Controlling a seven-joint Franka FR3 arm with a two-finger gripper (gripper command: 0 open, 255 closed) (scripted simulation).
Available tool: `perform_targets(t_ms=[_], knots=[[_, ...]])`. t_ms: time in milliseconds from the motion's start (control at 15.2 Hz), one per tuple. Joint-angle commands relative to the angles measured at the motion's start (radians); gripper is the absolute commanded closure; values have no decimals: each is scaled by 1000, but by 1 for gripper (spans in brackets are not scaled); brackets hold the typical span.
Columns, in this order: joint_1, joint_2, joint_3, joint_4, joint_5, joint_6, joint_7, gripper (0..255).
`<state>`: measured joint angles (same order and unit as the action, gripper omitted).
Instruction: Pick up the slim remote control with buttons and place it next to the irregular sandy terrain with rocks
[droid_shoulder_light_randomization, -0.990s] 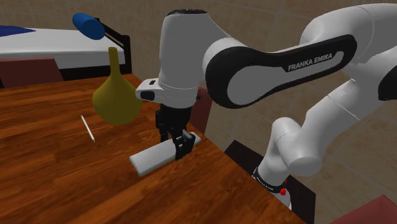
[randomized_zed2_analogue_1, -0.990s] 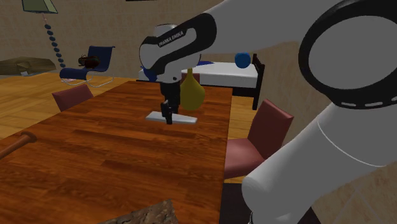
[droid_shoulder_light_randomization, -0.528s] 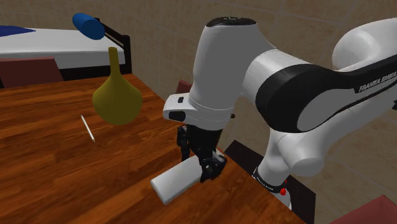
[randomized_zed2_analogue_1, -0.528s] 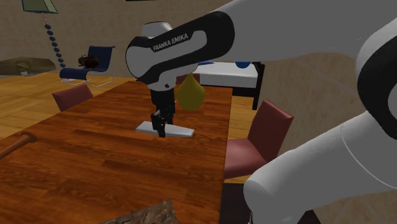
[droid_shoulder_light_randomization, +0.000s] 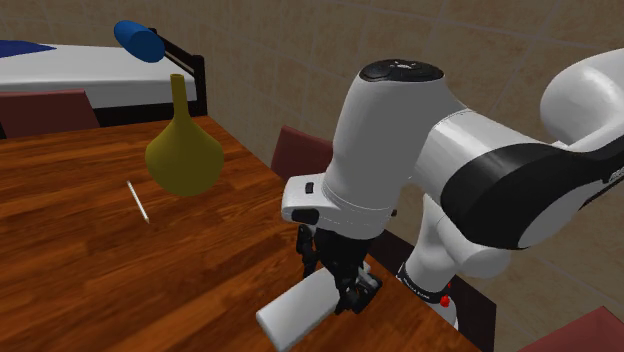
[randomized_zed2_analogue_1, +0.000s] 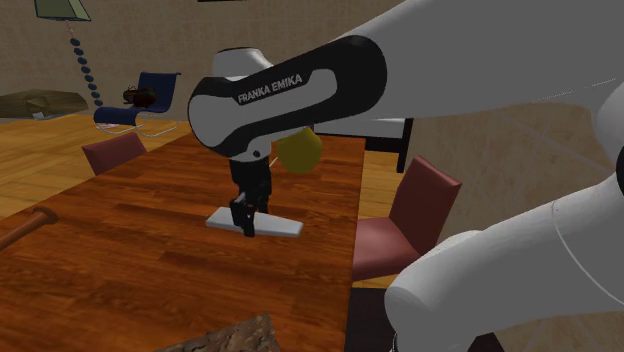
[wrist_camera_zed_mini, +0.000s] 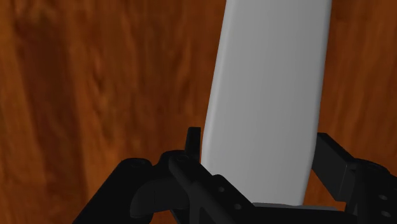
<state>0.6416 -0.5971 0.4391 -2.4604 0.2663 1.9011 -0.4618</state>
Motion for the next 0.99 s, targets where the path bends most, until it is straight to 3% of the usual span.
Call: perform_targets(t_ms=[0,924], knots=[[2,4,7,-24,5,29,1,255],[5,68,52,-149,28,217,-1,255]])
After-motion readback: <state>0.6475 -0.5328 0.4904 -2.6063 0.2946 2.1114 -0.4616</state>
